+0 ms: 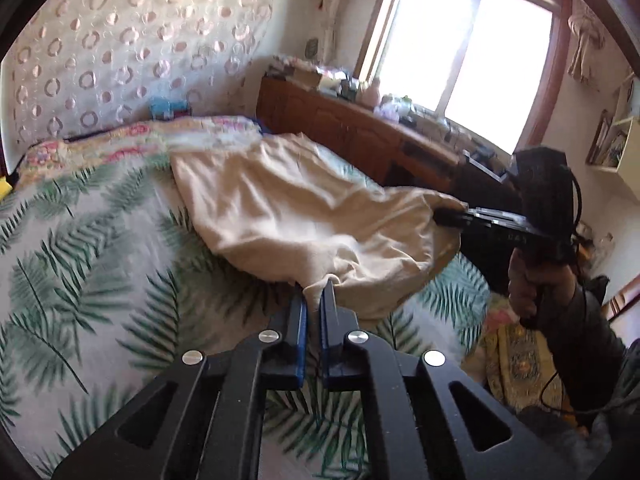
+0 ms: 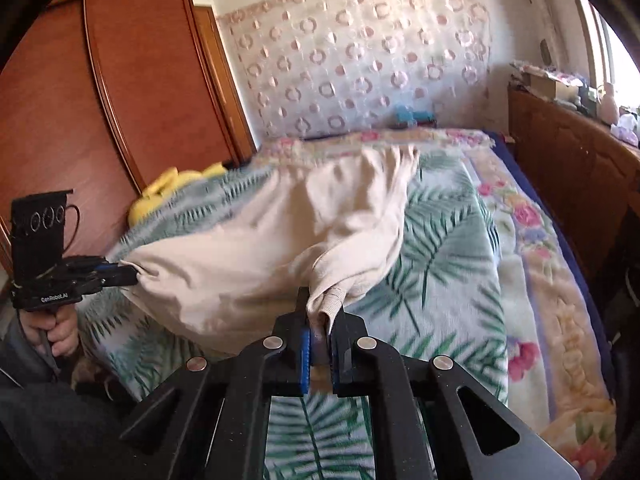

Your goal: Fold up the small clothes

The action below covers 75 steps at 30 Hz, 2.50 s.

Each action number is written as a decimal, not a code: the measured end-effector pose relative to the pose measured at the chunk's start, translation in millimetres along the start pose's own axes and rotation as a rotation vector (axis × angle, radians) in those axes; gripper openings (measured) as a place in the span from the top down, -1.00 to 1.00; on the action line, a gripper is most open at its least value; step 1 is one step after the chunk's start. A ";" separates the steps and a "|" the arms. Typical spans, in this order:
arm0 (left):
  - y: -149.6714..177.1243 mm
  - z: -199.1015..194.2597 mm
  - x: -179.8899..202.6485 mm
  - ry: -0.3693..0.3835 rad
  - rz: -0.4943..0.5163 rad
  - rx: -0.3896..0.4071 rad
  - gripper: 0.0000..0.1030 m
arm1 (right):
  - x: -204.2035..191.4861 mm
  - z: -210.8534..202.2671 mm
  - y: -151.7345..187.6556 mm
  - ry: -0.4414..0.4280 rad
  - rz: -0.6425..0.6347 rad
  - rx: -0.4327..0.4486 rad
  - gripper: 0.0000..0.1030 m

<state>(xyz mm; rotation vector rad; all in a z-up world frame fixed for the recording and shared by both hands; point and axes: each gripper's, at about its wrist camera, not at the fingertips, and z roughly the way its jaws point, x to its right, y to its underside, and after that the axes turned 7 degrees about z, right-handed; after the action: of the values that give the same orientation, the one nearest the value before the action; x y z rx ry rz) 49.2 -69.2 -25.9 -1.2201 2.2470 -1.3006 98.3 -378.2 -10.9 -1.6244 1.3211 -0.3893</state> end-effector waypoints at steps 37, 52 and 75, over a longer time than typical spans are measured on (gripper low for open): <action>-105.0 148.5 -156.3 -0.196 -0.075 -0.110 0.86 | 17.1 151.2 -137.0 0.085 -0.030 -0.027 0.58; -78.3 131.3 -168.5 -0.160 -0.063 -0.191 -0.56 | 13.5 91.3 -122.3 0.150 -0.124 -0.079 -0.06; -122.2 196.7 -204.6 -0.352 -0.033 -0.193 -0.56 | 25.4 121.1 -214.4 0.248 -0.010 -0.086 0.76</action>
<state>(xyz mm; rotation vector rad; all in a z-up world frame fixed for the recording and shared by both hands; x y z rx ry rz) 354.6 -54.5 -71.0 -1.4292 2.1360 -0.8128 319.0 -355.8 98.9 -1.6949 1.5332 -0.5610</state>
